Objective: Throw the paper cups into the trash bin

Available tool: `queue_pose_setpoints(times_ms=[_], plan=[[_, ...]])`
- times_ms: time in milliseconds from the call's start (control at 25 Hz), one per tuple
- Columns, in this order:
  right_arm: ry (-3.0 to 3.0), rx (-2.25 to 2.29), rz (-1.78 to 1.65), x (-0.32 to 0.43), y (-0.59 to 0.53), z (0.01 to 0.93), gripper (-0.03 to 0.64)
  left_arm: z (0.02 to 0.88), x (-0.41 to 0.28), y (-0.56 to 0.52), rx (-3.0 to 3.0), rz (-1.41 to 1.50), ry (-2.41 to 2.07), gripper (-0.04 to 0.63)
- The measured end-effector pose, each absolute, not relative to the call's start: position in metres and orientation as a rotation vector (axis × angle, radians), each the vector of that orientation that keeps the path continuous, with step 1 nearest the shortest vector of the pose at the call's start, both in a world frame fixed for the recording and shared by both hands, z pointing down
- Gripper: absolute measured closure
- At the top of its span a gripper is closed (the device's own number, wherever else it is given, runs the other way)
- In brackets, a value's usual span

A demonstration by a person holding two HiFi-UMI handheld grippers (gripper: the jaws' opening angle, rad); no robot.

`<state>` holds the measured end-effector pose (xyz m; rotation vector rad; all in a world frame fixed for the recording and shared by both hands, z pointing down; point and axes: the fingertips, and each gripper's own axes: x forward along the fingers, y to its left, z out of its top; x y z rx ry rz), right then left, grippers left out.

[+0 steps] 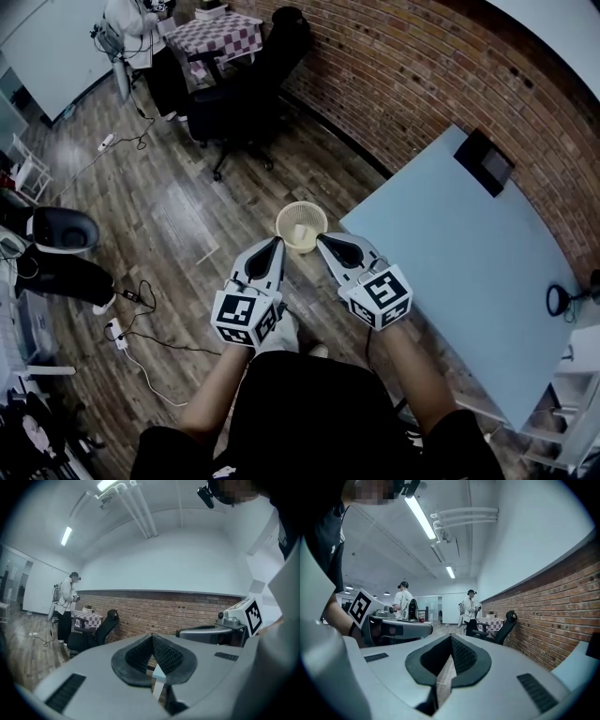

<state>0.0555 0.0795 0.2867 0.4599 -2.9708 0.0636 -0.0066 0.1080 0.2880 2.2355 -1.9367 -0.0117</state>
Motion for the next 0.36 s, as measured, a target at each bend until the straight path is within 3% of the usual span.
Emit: queue_pose_setpoints(times_ms=[360], plan=[[-2.981,0.462,0.077,0.071,0.093,0.288,0.612,0.285,0.006,0.123,2.233,-0.007,-1.944,0.591]])
